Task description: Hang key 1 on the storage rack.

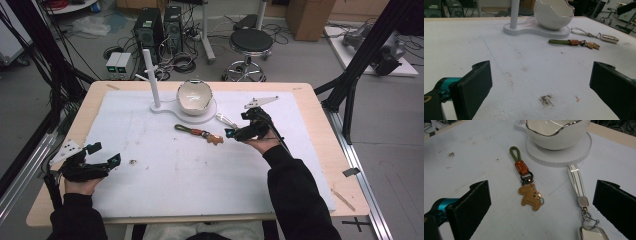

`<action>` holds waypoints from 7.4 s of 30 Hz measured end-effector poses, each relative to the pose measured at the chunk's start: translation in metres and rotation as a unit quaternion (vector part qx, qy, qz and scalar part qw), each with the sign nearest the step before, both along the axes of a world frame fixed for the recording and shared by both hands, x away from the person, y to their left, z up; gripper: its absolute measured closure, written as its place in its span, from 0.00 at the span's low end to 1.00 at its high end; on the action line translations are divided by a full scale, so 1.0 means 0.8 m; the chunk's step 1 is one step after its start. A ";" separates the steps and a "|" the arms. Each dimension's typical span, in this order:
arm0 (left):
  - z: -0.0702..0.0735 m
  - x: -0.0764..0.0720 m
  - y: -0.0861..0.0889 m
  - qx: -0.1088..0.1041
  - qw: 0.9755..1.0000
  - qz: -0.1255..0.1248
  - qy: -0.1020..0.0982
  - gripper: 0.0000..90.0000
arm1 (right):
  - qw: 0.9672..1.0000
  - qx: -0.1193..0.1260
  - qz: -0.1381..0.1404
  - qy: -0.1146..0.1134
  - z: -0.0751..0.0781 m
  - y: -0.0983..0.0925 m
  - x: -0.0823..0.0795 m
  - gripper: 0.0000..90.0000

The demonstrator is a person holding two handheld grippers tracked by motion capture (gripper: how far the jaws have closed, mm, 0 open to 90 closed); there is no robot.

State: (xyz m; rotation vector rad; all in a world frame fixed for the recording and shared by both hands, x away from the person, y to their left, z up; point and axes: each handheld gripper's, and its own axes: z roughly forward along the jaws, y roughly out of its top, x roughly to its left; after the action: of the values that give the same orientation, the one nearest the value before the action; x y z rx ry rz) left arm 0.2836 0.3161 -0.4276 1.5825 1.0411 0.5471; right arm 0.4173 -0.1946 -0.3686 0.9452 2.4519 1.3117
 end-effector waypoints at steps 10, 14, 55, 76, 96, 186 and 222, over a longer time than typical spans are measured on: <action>0.000 -0.001 -0.001 0.003 1.000 -0.002 0.002 0.05 | 0.999 -0.022 0.031 0.006 0.003 0.042 0.016 0.01; 0.000 -0.002 0.000 0.002 1.000 -0.002 0.001 0.05 | 0.999 -0.027 0.046 0.010 -0.001 0.062 0.023 0.01; -0.002 -0.003 0.003 0.001 1.000 -0.009 0.006 0.05 | 0.970 -0.173 0.150 0.083 -0.068 0.179 0.082 0.35; -0.002 -0.003 0.003 0.000 1.000 -0.007 0.004 0.05 | 0.963 -0.216 0.157 0.045 -0.066 0.179 0.081 0.80; -0.002 -0.005 0.003 -0.001 1.000 -0.009 0.003 0.05 | 0.966 -0.205 0.155 0.033 -0.038 0.175 0.064 0.81; -0.004 0.000 0.007 -0.010 1.000 -0.008 0.005 0.05 | 0.954 -0.237 0.143 -0.119 0.183 0.300 0.105 0.80; -0.004 0.001 0.009 -0.014 1.000 -0.006 0.005 0.05 | 0.926 -0.311 0.116 -0.178 0.145 0.323 0.082 0.79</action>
State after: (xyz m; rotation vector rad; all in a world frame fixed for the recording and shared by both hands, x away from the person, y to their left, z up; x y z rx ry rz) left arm 0.2846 0.3234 -0.4308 1.5670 1.0420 0.5159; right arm 0.4826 0.0637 -0.2526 0.2374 2.4719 0.5921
